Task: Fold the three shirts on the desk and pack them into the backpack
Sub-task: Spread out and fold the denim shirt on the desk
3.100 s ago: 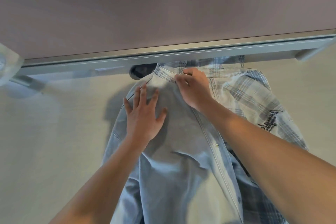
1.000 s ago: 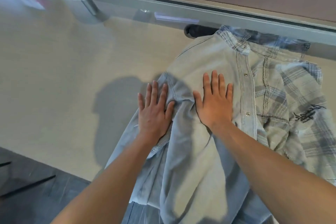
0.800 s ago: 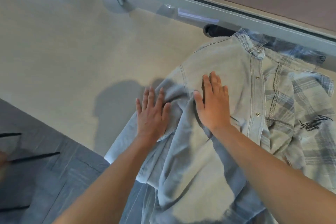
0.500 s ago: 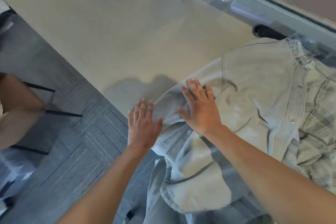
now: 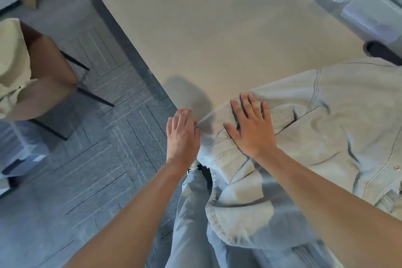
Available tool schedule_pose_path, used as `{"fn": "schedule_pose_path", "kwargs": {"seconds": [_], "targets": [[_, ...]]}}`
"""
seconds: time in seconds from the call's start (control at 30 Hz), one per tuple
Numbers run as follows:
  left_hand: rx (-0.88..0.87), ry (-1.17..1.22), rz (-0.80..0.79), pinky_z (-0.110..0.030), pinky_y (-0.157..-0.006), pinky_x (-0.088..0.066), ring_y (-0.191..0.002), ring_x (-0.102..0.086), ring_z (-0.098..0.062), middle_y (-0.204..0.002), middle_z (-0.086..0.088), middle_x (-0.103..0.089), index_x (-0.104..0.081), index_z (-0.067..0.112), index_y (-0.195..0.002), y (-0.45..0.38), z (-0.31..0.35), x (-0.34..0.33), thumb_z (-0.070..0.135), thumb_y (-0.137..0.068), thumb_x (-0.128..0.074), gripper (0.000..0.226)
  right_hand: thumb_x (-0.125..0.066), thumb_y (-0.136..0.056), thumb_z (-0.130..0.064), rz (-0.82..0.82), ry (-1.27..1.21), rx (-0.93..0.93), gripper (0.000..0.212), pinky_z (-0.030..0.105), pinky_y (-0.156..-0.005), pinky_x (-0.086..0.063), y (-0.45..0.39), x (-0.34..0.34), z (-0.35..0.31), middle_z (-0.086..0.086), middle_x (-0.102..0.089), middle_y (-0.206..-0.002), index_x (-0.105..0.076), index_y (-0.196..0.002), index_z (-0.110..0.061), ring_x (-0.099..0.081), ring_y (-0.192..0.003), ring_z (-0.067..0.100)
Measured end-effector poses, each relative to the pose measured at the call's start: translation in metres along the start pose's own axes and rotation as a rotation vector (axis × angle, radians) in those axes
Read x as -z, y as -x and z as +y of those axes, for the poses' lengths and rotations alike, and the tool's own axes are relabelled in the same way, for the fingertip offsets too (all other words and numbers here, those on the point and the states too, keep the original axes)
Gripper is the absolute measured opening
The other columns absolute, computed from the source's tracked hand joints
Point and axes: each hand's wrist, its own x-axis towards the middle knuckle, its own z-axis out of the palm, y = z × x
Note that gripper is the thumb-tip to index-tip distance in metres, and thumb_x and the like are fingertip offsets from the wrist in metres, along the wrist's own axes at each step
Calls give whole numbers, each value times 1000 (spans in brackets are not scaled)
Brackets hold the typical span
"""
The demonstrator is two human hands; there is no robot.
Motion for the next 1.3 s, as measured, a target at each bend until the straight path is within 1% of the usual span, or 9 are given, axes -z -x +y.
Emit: {"fn": "schedule_pose_path", "kwargs": {"seconds": [0.27,0.5,0.57,0.7,0.8,0.9,1.03,1.17,1.3], "targets": [[-84,-76,131,-59,-107,-41,-120,-51,-34,-136,-14,-56,-61,7,-102,-71,5,40,6,-94,-59,9,-19,-105,-65,77,-110,-72,75,53,-130,-6,-9,20,-8,9,-4,-175,-14,-167,-23,1,-162,25],[-191,-159,211,-58,-107,-40,-114,-54,-36,-135,-13,-56,-60,9,-108,-212,25,84,5,-95,-55,14,-30,-107,-59,194,-228,-171,71,52,-130,-8,-51,65,-17,9,-7,-175,-17,-166,-22,-1,-162,24],[-204,-183,207,-59,-114,-34,-123,-53,-35,-140,-13,-54,-61,11,-111,-254,35,82,3,-94,-58,19,-35,-107,-57,213,-249,-214,71,52,-130,-8,-68,71,-15,8,-7,-175,-16,-167,-23,-2,-162,24],[-149,-178,-14,-58,-123,-19,-156,-19,-34,-165,-17,-27,-47,14,-147,-290,49,53,21,-97,-62,53,-34,-107,-57,223,-241,-284,71,52,-130,-10,-97,63,-13,9,-11,-175,-19,-166,-22,-5,-162,26],[-169,-190,-202,-56,-124,-14,-159,-7,-31,-171,-15,-12,-32,18,-158,-282,41,26,37,-101,-57,65,-30,-107,-59,172,-237,-366,70,50,-131,-5,-114,48,-12,8,-7,-175,-16,-167,-23,0,-162,24],[-183,-181,-327,-56,-125,-12,-160,-4,-28,-172,-12,-12,-27,22,-162,-277,20,8,46,-104,-50,67,-17,-105,-63,113,-184,-406,73,51,-130,-4,-124,36,-14,7,-8,-175,-15,-167,-24,-1,-162,23],[-191,-143,-329,-56,-125,-15,-159,-7,-26,-170,-11,-18,-28,16,-161,-290,-5,4,44,-103,-49,67,-14,-104,-63,94,-191,-414,73,52,-130,-5,-130,26,-21,7,-13,-174,-16,-167,-27,-4,-162,24],[-160,-196,-362,-53,-127,-9,-160,-2,-27,-173,-9,-4,-21,23,-164,-313,-26,9,49,-106,-41,66,-34,-107,-52,221,-227,-375,62,54,-128,-16,-143,35,-31,10,-25,-171,-37,-160,-21,-15,-160,26],[-150,-213,-378,-56,-126,-11,-159,-2,-30,-172,-13,-6,-21,28,-164,-328,-46,20,52,-106,-41,66,-47,-105,-46,264,-201,-269,60,53,-128,-18,-177,47,-52,10,-24,-171,-41,-157,-18,-15,-161,27]]}}
